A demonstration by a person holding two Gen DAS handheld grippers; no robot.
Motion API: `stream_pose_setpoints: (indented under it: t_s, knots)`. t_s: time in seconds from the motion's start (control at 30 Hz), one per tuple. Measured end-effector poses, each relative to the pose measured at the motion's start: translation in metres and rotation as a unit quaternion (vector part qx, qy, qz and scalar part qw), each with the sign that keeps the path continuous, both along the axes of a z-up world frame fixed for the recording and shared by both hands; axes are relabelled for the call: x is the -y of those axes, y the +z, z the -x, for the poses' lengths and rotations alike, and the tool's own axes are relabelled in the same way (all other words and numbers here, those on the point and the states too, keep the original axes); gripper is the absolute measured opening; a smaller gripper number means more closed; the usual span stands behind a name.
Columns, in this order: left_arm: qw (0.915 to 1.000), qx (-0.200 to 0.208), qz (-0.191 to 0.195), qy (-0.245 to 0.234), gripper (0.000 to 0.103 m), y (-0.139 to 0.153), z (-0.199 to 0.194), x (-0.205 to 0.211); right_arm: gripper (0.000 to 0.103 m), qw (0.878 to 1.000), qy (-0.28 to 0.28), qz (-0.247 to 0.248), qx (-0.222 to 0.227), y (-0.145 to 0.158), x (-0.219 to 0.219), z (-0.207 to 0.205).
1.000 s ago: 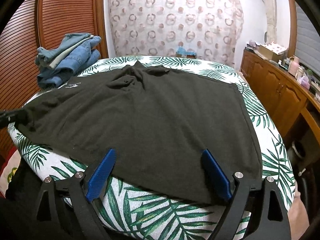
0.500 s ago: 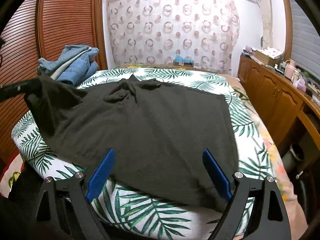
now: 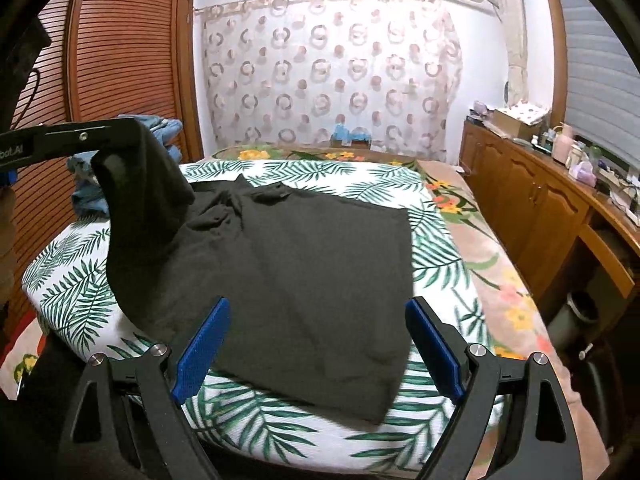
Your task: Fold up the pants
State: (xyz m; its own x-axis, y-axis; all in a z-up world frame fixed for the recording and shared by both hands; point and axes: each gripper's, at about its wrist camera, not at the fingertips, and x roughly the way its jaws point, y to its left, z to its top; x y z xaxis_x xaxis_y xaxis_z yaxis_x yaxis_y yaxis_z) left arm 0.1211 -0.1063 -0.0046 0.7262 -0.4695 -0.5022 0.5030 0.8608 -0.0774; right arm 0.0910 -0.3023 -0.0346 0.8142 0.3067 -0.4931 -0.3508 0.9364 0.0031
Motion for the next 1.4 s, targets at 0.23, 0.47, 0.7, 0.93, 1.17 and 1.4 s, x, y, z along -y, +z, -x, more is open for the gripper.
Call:
stream_pose_setpoints:
  t_s: [0.23, 0.47, 0.7, 0.93, 1.17, 1.4]
  knots:
    - [0.9999, -0.009, -0.006, 0.003, 0.003, -0.004, -0.008, 0.013, 0.090, 1.000, -0.014, -0.007, 0.001, -0.002, 0.002, 0.001]
    - [0.9996, -0.019, -0.010, 0.018, 0.018, -0.009, -0.009, 0.010, 0.090, 1.000, -0.018, -0.015, 0.001, -0.002, 0.002, 0.000]
    - [0.9987, -0.008, 0.009, 0.049, 0.077, -0.011, 0.001, -0.017, 0.090, 0.999, -0.020, -0.029, 0.009, -0.001, 0.001, -0.001]
    - [0.9960, -0.041, -0.021, 0.076, 0.077, -0.040, 0.001, -0.041, 0.085, 0.999, 0.001, -0.032, -0.001, -0.005, -0.009, -0.005]
    - [0.9919, -0.086, -0.047, 0.081, 0.077, -0.078, -0.001, -0.053, 0.077, 0.999, 0.034, -0.027, -0.021, -0.012, -0.027, -0.015]
    - [0.9865, -0.124, -0.071, 0.081, 0.077, -0.109, -0.001, -0.057, 0.054, 0.997, 0.058, -0.024, -0.042, -0.019, -0.038, -0.027]
